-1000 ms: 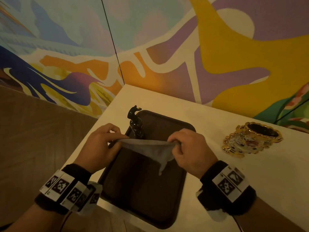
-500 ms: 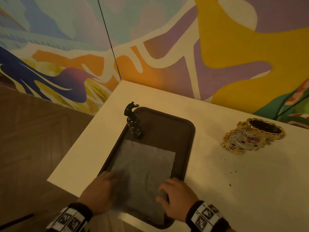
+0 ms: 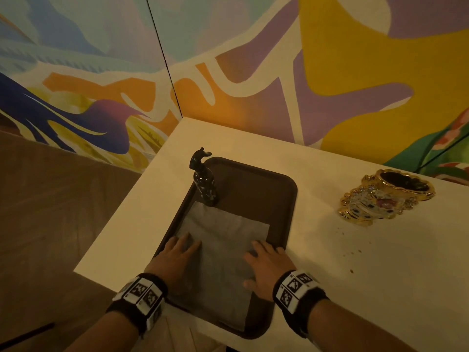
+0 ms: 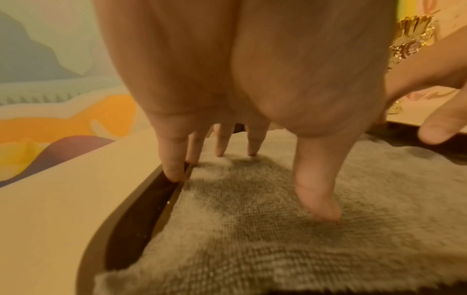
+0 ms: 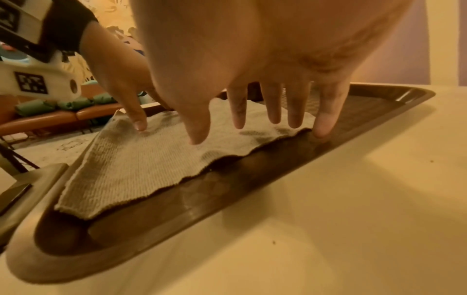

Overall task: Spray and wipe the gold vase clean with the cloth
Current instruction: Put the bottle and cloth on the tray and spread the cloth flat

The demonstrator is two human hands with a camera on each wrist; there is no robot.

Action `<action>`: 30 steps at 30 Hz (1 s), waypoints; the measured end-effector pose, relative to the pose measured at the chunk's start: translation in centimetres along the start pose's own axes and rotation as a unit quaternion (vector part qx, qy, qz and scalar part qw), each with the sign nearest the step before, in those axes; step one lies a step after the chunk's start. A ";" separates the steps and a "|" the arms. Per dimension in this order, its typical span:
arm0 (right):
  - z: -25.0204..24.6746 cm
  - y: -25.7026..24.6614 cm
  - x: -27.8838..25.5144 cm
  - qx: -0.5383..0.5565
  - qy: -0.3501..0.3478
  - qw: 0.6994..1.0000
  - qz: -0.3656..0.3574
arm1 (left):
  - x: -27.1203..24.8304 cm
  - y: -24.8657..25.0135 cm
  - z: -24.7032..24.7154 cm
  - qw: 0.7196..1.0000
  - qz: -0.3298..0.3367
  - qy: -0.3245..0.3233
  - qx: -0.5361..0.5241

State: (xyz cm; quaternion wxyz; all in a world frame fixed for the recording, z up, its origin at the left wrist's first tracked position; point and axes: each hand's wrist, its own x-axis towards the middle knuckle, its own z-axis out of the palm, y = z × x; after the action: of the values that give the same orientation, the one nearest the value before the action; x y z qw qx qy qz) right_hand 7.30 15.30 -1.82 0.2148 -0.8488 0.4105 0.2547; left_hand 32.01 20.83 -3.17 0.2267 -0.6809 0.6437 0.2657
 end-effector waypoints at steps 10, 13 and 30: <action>0.3 -0.4 0.7 -0.027 0.018 0.999 0.023 | -2.0 2.2 1.0 1.000 0.019 0.017 -0.017; 0.5 -0.8 1.0 -0.031 0.001 0.999 0.015 | -1.9 3.2 1.4 0.999 0.029 -0.030 -0.030; -0.7 0.4 -0.4 0.005 0.043 0.999 0.002 | 0.5 3.1 -5.8 0.870 -0.083 0.251 -0.417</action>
State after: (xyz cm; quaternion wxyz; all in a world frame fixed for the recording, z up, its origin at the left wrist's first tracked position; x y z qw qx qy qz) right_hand 6.88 14.91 -1.09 0.2002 -0.8571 0.4225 0.2163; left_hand 29.31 16.49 1.00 -0.2262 -0.8069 0.4491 0.3099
